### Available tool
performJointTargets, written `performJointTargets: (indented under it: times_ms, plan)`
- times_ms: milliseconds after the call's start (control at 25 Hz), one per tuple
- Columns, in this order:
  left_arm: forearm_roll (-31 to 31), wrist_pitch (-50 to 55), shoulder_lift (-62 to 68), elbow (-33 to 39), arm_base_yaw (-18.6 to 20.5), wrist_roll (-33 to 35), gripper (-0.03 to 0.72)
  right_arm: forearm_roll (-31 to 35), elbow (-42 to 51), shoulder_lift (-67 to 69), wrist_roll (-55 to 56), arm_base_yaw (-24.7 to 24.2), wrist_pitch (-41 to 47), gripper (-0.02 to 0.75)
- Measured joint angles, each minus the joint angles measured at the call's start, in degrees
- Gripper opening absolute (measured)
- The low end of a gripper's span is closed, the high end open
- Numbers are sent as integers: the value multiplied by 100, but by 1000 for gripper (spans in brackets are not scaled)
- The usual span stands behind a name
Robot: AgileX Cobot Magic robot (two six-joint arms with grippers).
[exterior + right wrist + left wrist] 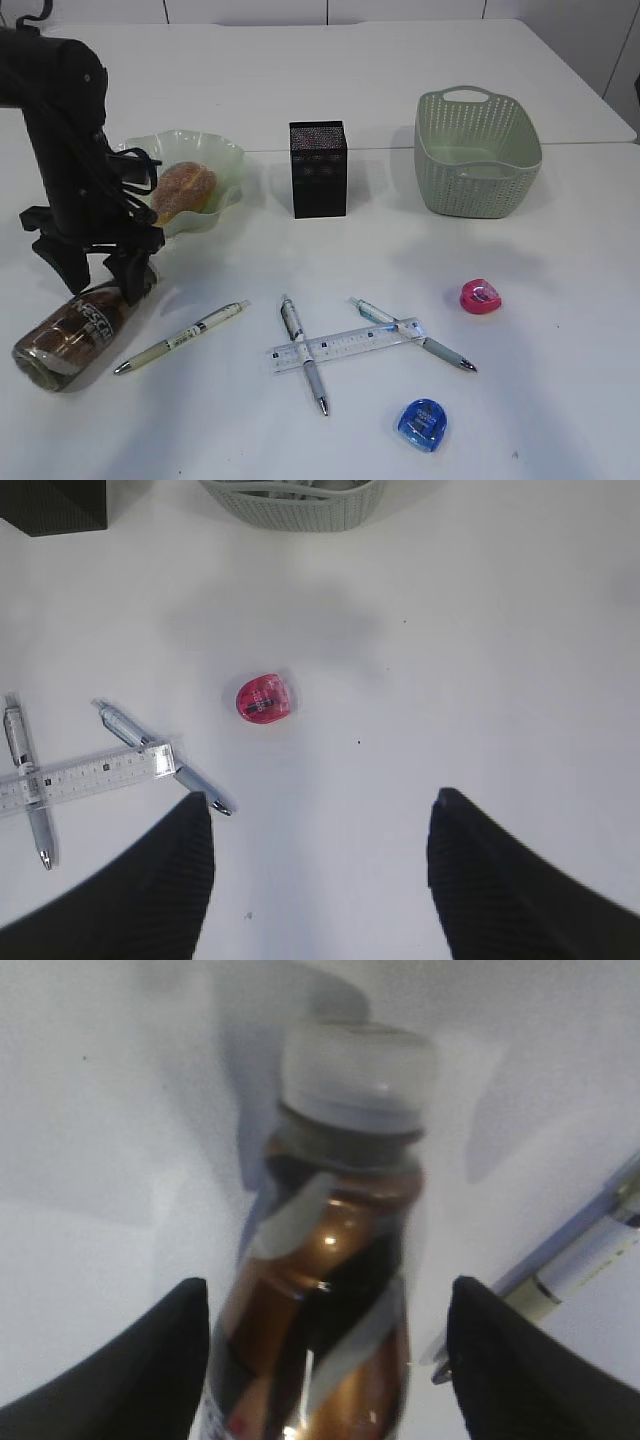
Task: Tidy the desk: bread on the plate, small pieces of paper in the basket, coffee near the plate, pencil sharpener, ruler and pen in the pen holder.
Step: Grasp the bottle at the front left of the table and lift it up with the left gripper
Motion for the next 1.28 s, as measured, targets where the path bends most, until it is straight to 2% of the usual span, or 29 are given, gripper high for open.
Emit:
performJointTargets:
  times_ms: [280,1280]
  plan:
    - [190,-12,155,0,0,4,522,0,0,0,0,0,-11,521]
    - [272,-20,374,0,0,17,520,0,0,0,0,0,11,520]
